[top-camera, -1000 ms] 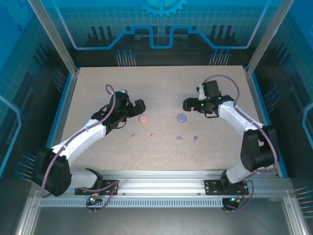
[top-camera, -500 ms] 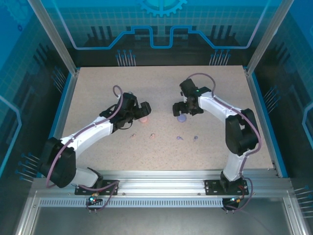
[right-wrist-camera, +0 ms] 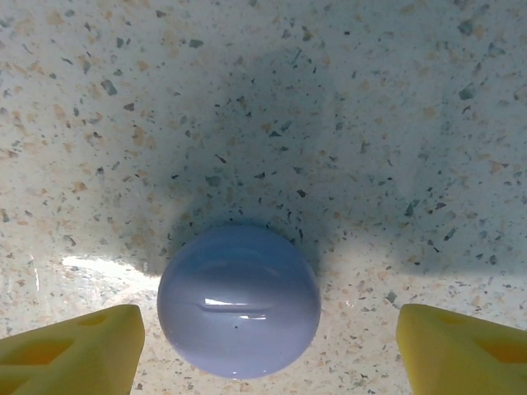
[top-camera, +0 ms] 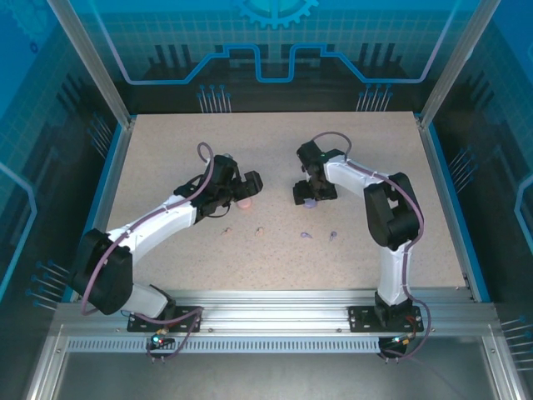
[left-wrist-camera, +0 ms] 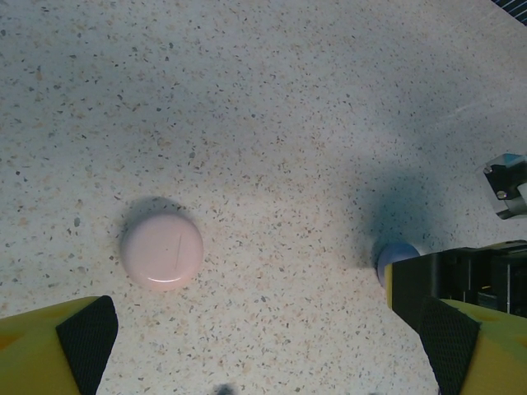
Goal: Insert the wireless bluetooth earbuds into the charging case
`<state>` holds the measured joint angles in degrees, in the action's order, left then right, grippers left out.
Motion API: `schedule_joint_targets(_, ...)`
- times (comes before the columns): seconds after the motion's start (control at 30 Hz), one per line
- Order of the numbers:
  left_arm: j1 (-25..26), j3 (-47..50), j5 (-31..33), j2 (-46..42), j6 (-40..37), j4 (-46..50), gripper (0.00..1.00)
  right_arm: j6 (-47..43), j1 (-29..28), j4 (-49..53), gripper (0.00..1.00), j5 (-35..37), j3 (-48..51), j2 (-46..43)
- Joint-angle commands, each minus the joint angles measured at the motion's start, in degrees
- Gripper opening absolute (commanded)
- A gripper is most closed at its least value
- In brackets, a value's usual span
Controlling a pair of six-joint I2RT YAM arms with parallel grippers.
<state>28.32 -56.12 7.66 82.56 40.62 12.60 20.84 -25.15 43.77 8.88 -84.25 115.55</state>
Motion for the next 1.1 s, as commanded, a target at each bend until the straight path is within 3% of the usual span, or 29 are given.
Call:
schedule_joint_targets(0.0, 0.37, -2.22, -1.46, 1.06, 0.95, -1.15, 0.99, 0.65, -0.69, 1.82, 0.8, 0.98, -2.31, 1.49)
schedule_joint_targets(1.07, 1.4, -5.14, -2.23, 3.7, 1.52, -0.3, 0.99, 1.69, -2.23, 2.2, 0.72, 0.93, -3.83, 4.43)
